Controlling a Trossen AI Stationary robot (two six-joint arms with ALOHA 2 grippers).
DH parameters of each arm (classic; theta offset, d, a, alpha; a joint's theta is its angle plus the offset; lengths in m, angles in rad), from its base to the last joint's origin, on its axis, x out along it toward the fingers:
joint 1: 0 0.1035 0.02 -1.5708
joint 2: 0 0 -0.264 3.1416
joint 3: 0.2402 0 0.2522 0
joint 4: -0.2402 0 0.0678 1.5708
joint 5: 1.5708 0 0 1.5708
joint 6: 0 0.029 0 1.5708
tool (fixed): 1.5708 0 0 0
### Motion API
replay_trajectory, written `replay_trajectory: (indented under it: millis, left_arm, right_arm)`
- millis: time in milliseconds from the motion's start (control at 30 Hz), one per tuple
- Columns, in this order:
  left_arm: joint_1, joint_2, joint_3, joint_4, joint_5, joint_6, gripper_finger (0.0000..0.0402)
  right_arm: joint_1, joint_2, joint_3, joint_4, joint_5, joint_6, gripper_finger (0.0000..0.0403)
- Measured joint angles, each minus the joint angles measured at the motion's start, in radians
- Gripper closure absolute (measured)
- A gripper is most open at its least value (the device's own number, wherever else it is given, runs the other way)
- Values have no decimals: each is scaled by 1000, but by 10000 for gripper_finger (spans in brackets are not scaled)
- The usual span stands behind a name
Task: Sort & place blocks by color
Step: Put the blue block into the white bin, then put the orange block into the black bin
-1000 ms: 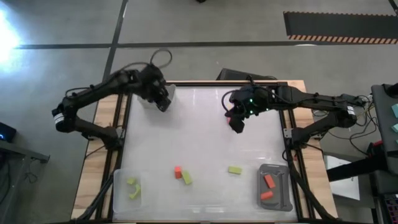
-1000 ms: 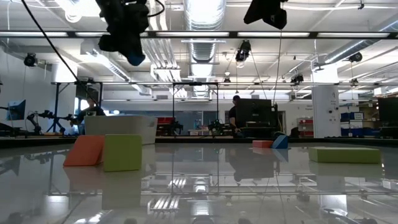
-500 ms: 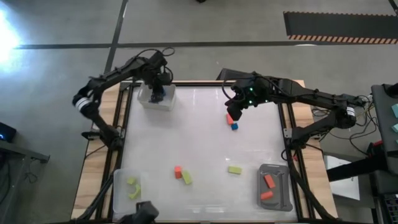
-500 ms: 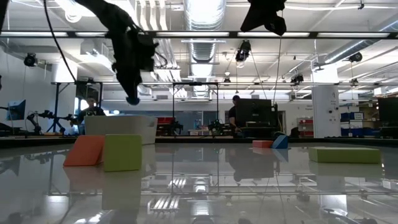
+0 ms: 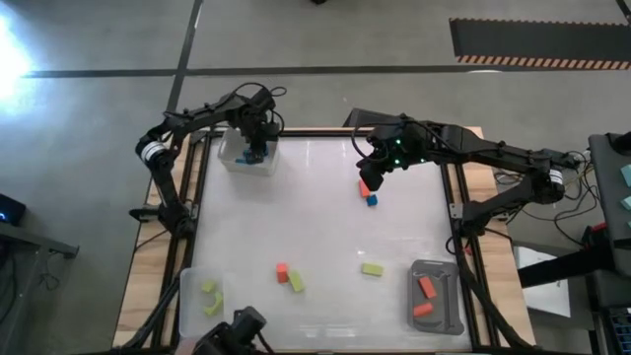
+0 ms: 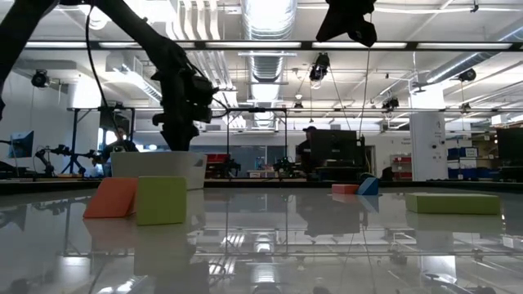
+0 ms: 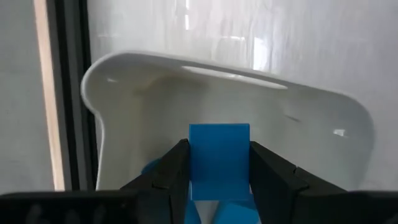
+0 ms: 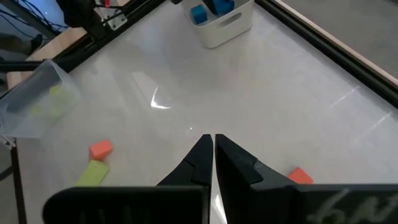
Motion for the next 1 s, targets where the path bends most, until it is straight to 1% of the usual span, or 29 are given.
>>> replay_trajectory:
  millis: [300,567,667,800,900,1000]
  left_arm:
    - [0,27,-1,17,-4,23,248]
    - [0,28,0,40,-12,12,243]
    - [-1,13,6,36,-18,-18,242]
    - [-7,-50,20,29,-23,-116,242]
    - [-15,-121,27,32,-19,-247,242]
    - [-33,-213,27,58,18,-395,242]
  right_arm:
    - [0,0,0,0,2,-2,394]
    - [0,0,0,0,2,-7,394]
    - [-11,1,0,-1,-1,42,394]
    - [-45,25,0,-13,-27,101,394]
    - [-77,64,0,-11,-61,124,394]
    - [-118,125,0,-15,-104,167,394]
